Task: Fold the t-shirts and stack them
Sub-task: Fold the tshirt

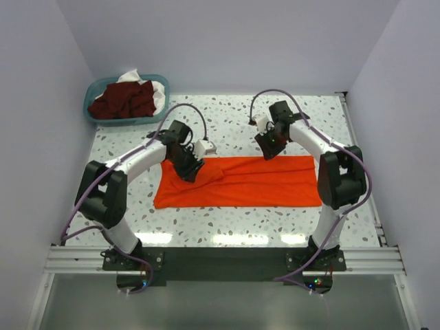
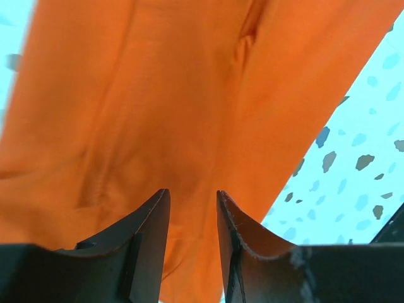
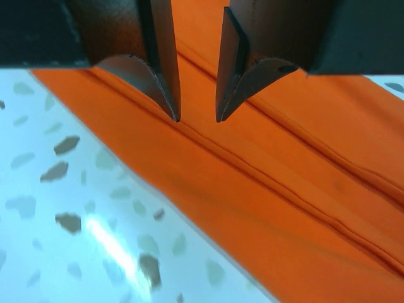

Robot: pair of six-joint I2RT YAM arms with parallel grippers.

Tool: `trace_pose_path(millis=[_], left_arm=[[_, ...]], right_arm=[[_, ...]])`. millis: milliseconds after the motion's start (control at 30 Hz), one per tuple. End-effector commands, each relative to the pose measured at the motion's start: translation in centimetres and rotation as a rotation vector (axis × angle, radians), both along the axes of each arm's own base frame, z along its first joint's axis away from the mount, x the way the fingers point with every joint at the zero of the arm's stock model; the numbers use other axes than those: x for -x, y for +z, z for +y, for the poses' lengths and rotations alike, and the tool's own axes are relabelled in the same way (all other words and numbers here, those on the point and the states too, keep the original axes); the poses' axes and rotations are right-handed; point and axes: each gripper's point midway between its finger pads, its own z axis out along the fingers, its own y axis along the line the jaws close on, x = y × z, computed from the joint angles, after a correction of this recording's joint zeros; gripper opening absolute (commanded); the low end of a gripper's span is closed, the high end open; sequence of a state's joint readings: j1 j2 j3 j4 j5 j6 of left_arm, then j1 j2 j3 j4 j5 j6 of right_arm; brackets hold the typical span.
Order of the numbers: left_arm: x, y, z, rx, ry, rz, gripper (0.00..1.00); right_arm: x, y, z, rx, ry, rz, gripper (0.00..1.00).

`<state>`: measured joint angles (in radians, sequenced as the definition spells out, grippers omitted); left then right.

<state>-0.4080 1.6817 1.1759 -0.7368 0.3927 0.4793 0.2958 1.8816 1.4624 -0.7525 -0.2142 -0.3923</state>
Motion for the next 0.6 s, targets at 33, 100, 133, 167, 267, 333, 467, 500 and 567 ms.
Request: trace_pose_path(millis=[33, 100, 133, 167, 267, 333, 467, 500, 567], left_arm=[[1.2, -3.1, -0.3, -0.083, 0.100, 0.099, 0.39], [0.8, -4.0, 0.1, -0.127, 0.123, 0.096, 0.38], [0.7, -5.0, 0.4, -0.155, 0.132, 0.112, 0.38], [0.2, -5.4, 0.5, -0.169, 0.140, 0.105, 0.38], [-1.2, -7.4, 1.2, -0.245, 0.146, 0.097, 0.36], [-2.1, -9.2, 1.6, -0.294, 0.142, 0.110, 0.36], [-8.3, -10.1, 2.0, -0.306, 0.190, 0.058, 0.35], [-9.6, -10.3, 2.2, -0.314, 0.201, 0.050, 0.34], [-13.3, -10.5, 2.4, -0.305, 0.213, 0.024, 0.34]], right_arm=[[2.4, -2.0, -7.1, 0.234, 0.026, 0.149, 0.32], [2.2, -2.5, -9.1, 0.272, 0.002, 0.161, 0.32], [2.3, -2.7, -9.9, 0.291, -0.004, 0.169, 0.32], [2.1, -3.1, -10.7, 0.312, -0.006, 0.172, 0.32], [2.2, -3.8, -13.1, 0.365, -0.019, 0.199, 0.32], [2.5, -4.6, -14.1, 0.383, -0.022, 0.226, 0.32], [4.0, -5.4, -14.0, 0.372, 0.033, 0.294, 0.29], [4.5, -5.3, -13.4, 0.333, 0.049, 0.312, 0.28], [5.9, -4.3, -12.5, 0.277, 0.087, 0.353, 0.28]])
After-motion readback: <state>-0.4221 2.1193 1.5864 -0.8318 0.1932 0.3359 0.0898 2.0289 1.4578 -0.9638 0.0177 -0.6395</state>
